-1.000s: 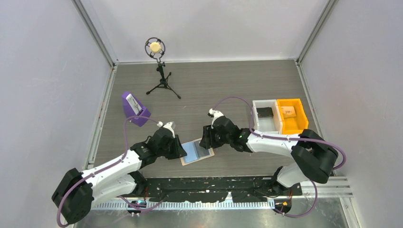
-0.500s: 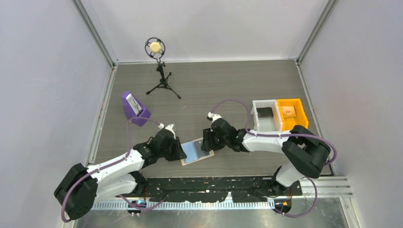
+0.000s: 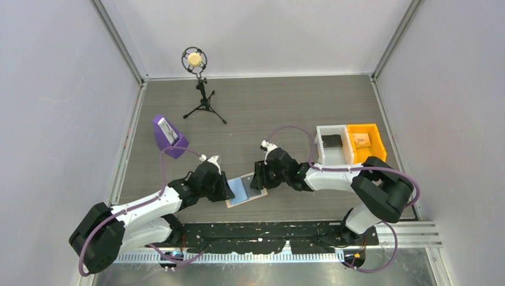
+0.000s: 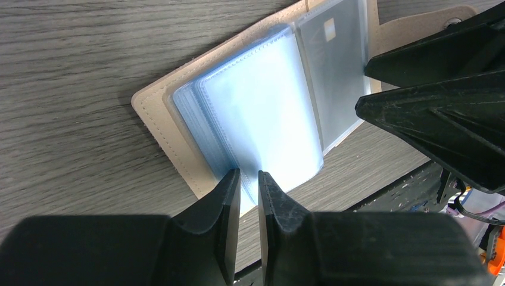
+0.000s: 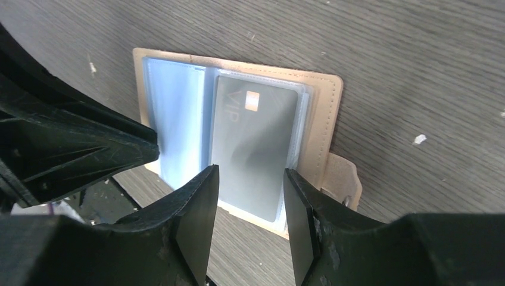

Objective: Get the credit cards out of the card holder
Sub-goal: Remove the credit card from the card holder.

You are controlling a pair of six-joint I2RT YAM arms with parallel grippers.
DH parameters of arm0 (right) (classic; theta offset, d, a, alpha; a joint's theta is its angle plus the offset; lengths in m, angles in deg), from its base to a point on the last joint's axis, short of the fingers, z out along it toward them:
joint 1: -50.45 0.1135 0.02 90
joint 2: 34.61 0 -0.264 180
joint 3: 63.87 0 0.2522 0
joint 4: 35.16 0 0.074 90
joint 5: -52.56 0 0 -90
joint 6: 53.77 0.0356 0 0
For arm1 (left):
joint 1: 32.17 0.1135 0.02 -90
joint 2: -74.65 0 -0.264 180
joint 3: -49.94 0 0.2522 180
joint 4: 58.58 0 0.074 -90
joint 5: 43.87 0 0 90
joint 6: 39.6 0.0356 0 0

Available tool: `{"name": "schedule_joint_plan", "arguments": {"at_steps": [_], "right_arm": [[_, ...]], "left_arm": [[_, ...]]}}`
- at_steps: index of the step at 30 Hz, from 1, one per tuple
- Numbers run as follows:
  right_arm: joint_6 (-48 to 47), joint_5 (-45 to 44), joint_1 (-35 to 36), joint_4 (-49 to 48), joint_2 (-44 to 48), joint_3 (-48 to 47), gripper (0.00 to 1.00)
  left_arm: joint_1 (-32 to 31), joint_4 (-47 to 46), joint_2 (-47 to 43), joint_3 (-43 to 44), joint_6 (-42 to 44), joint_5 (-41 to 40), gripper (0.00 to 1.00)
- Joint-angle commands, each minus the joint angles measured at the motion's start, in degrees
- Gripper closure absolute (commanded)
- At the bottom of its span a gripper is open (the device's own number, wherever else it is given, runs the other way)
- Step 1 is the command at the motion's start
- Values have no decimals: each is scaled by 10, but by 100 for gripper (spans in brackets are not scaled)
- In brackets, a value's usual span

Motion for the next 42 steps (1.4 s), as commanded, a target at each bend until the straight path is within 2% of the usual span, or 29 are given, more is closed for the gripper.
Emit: {"name": "schedule_joint_plan", "arguments": {"at_steps": [1, 14, 20, 23, 27, 33, 36, 42], "right_arm": [[31, 48, -8, -67, -5, 18, 49], [49, 79, -11, -104, 13, 31, 50], [5, 15, -11, -28, 34, 13, 49], [-7, -13, -11, 11, 47, 6, 47], [-11, -26, -10, 23, 47, 4, 47], [-2, 0, -10, -2, 24, 3, 48], [2, 11, -10, -15, 14, 3, 49], [1, 16, -10, -15, 23, 3, 51]], "left_arm": [[3, -23, 2, -4, 8, 3, 81], [3, -17, -2, -3, 9, 5, 81], [3, 16, -20, 5, 11, 1, 80], [3, 53, -44, 17, 11, -1, 77], [3, 95, -76, 28, 11, -21, 69], [3, 92, -79, 22, 15, -38, 61], [3, 89, -62, 19, 18, -43, 53], [3, 66, -42, 7, 18, -43, 50]]}}
